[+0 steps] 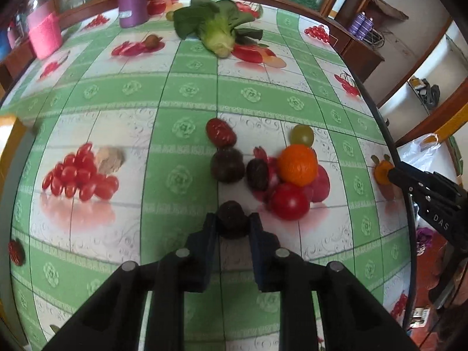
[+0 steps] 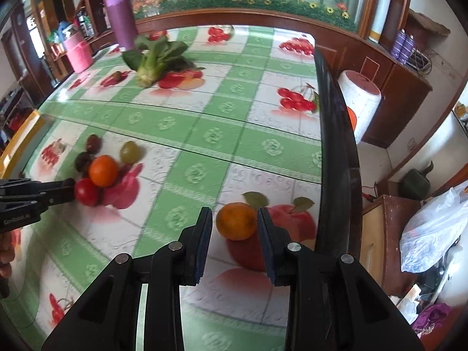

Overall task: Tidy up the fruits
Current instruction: 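Grasp the dark round fruit with the left gripper while the right moves toward the red tomato, then grasp the red tomato with the right gripper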

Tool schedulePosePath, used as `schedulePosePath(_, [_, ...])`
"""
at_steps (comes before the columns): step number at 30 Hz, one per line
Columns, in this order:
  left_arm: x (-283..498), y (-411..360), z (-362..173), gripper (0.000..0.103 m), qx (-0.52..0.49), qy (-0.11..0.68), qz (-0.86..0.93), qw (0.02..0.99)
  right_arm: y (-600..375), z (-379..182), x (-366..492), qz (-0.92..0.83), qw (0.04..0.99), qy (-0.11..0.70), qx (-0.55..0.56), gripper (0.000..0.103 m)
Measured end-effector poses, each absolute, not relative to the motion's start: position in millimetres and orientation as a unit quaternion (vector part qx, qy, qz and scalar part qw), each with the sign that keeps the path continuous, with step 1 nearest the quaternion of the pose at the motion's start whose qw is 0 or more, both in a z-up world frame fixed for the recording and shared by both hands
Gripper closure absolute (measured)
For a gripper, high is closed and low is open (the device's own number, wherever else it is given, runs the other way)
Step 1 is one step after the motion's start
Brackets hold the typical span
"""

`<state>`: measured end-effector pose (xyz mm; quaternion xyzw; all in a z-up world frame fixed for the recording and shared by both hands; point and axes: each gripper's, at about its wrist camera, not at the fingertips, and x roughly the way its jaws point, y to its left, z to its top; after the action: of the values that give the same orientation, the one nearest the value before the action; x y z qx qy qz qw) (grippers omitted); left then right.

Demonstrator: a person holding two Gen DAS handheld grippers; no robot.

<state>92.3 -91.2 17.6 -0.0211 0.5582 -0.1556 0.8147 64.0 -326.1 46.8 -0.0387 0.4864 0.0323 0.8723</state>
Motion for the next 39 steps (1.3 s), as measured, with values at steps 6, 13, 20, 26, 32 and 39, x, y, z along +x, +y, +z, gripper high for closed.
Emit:
schedulePosePath(6, [66.2, -63.5, 34.8, 0.078, -0.030, 0.549, -0.157, 0.820, -296.1, 72.0, 38.8, 0.058, 0.880, 0.468, -0.047, 0.072])
schedulePosePath(13, [36.5, -22.0, 54.3, 0.078, -0.013, 0.533, -0.146, 0.834, -261.2, 85.7, 14.9, 0.075, 0.883, 0.461, -0.052, 0.072])
schedulePosePath(20, [24.2, 17.5, 55.6, 0.078, -0.019, 0.531, -0.133, 0.837, -239.4, 84.6, 7.6, 0.068, 0.879, 0.468, -0.058, 0.072])
schedulePosePath(26, [22.0, 23.2, 46.1, 0.078, -0.013, 0.544, -0.136, 0.828, -254.8, 58.7, 37.1, 0.053, 0.849, 0.524, -0.032, 0.065])
schedulePosePath(32, [20.4, 20.9, 42.0, 0.078, -0.013, 0.550, -0.139, 0.823, -192.4, 37.0, 57.4, 0.118, 0.843, 0.518, -0.079, 0.064])
schedulePosePath(39, [22.6, 28.3, 39.2, 0.078, -0.029, 0.553, -0.143, 0.820, -173.4, 15.9, 84.6, 0.110, 0.841, 0.524, -0.078, 0.071])
